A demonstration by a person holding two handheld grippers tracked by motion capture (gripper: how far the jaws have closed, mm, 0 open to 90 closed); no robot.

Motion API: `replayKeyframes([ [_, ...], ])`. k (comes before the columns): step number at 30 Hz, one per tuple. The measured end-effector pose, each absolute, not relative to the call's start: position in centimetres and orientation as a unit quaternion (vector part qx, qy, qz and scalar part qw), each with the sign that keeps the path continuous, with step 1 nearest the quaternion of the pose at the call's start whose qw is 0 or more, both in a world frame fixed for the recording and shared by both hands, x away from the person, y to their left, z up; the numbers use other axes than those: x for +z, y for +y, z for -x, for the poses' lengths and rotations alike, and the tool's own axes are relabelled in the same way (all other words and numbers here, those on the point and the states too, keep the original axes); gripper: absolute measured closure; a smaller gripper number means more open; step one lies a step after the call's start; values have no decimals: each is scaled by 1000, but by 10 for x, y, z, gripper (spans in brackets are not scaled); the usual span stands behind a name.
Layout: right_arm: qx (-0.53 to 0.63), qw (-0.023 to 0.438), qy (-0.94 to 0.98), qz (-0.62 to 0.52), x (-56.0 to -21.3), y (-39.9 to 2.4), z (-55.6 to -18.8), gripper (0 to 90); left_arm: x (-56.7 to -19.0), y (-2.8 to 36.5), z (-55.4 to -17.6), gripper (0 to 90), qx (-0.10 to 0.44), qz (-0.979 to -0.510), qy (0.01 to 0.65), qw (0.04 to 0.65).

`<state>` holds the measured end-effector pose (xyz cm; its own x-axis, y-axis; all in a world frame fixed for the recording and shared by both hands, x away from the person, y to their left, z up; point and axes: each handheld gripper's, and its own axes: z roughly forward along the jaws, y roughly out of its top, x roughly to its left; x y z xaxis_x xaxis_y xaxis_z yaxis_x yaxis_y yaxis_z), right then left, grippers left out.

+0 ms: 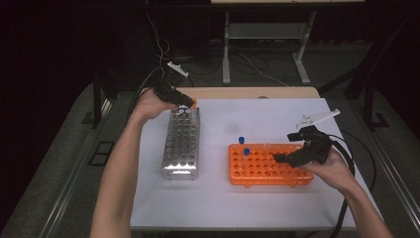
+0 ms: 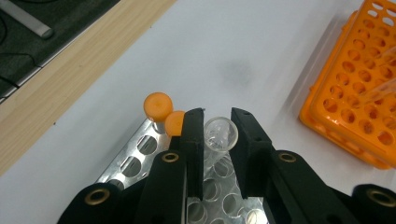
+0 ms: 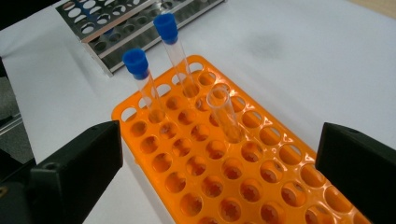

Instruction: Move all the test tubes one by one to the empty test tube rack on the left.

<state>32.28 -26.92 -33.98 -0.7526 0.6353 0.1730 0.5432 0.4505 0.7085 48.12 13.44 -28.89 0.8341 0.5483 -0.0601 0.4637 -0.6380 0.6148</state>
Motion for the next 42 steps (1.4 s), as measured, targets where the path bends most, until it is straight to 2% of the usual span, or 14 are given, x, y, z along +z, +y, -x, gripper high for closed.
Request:
replayKeyframes([
  [22,384,49,854,-348,-368,-269,-320,3,-323,128,-488,733,49,-907,284,307],
  [28,377,47,858,-346,-376,-264,-324,4,-322,128,-481,561,35,-902,293,314],
  [30,376,48,860,-341,-378,-262,-325,55,-319,129,-478,500,30,-901,295,316],
  [33,374,50,861,-341,-381,-258,-328,56,-316,130,-471,438,24,-900,296,320],
  [35,373,53,862,-339,-382,-257,-329,125,-313,132,-466,395,22,-901,294,319],
  [41,364,61,867,-336,-387,-253,-335,251,-304,138,-449,262,16,-896,301,325],
  [42,363,61,867,-335,-388,-252,-336,299,-303,138,-446,228,14,-897,303,320],
])
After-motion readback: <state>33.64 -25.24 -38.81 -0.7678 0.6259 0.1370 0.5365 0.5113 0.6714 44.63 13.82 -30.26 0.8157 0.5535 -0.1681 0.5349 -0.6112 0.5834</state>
